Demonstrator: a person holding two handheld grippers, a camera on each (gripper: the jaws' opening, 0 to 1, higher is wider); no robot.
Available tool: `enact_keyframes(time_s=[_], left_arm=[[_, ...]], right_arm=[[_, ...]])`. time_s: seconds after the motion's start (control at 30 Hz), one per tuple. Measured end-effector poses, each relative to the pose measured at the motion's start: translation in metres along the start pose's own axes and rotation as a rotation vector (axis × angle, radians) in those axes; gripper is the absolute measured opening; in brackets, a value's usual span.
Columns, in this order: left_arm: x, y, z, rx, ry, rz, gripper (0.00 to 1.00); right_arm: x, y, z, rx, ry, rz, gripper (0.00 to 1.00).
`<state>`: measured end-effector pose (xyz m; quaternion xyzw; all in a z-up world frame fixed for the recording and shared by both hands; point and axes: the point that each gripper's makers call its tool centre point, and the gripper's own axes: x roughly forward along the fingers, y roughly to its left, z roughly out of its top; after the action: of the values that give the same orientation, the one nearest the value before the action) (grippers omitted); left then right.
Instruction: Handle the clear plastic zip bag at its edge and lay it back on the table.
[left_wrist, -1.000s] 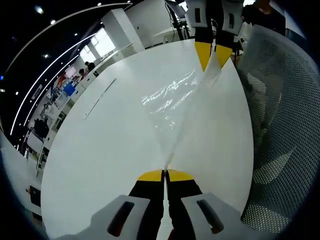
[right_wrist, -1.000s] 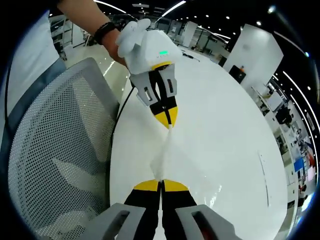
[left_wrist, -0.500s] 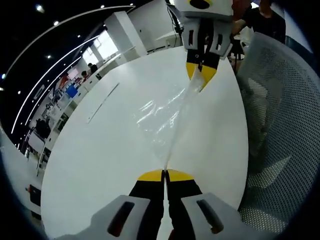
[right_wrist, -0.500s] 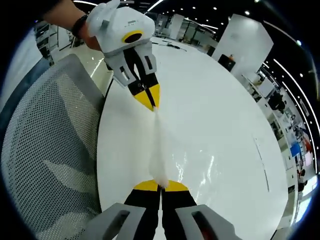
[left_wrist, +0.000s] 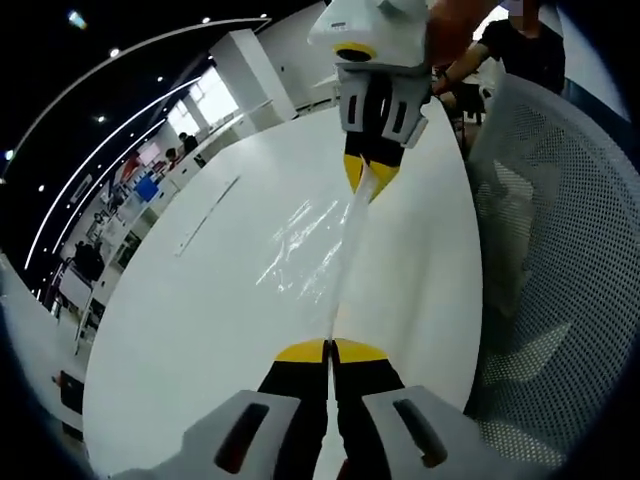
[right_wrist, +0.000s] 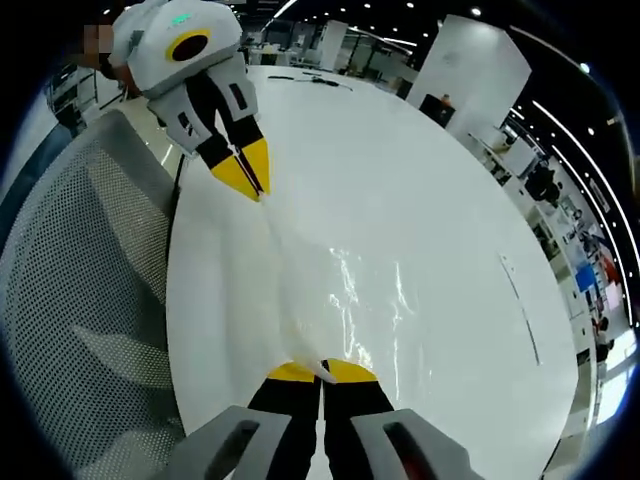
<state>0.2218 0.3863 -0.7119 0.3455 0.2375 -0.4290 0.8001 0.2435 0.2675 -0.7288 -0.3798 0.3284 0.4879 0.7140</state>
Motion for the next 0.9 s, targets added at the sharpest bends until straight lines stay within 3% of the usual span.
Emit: enact_keyframes(time_s=[0.53, 0.73, 0.9], left_arm=[[-0.008, -0.005, 0.021, -0.013, -0.028, 0.014, 0.0], [-0.006, -0.007, 0.02, -0.019, -0.011, 0.018, 0.0], [-0.002, -0.006, 0.015, -0.024, 0.011, 0.021, 0.0]], right_arm=[[0.012, -0.012, -0.013, 0.107, 0.021, -0.014, 0.0], [0.008, -0.015, -0.012, 0.153, 0.011, -0.023, 0.0], [0.007, -0.017, -0.009, 0.174, -0.005, -0.033, 0.11]])
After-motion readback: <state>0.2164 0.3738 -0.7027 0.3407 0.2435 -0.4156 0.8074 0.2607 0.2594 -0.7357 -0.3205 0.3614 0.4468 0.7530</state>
